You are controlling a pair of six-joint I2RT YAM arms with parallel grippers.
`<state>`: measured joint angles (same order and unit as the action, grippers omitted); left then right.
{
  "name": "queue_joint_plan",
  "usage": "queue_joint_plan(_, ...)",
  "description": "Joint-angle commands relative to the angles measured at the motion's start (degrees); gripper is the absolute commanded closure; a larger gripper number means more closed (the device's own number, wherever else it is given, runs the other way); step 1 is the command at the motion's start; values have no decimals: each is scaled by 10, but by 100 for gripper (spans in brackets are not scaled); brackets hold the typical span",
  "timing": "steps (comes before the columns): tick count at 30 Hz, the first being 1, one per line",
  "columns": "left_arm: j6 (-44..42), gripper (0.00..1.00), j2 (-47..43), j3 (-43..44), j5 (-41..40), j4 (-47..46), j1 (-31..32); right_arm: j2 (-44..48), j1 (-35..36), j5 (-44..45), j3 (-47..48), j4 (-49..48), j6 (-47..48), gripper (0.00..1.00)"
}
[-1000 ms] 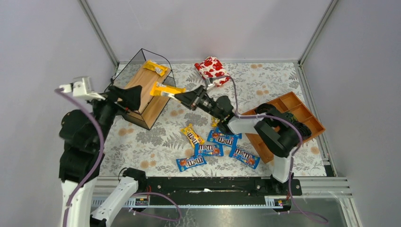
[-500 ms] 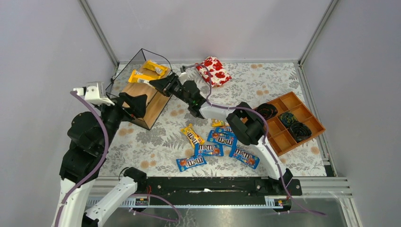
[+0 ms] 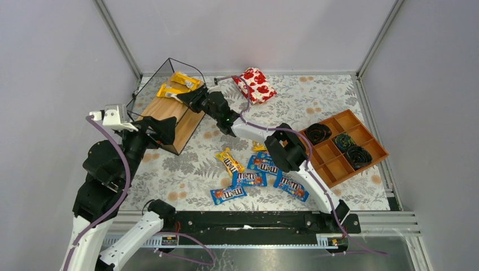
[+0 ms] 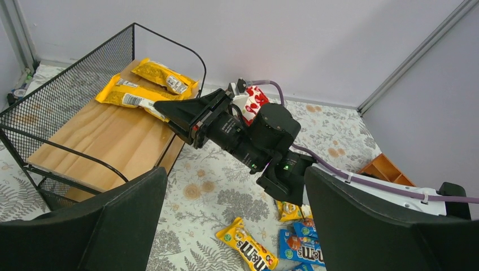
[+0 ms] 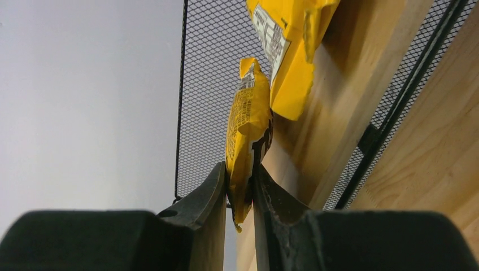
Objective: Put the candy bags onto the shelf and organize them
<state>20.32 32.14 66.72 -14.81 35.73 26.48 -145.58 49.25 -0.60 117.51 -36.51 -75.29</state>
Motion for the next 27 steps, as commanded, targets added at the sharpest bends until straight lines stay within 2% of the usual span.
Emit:
queue_joint_plan(1,-13,4,-11,-7,-23,-39,7,-13,5,41,42,33,5,79)
queue_joint_plan(12,-20,3,-16,-15,-28,-43,12,9,5,73,22,76,-2,79)
queue_joint_plan(14,-21,2,-16,-17,-27,-44,12,10,5,74,28,94,-2,75)
queue_joint_plan(20,-30,1,-18,-14,-42,-45,12,27,5,79,21,129,8,74)
queue_joint_plan(27,-40,1,-18,-13,-44,-44,12,55,4,55,6,160,14,51)
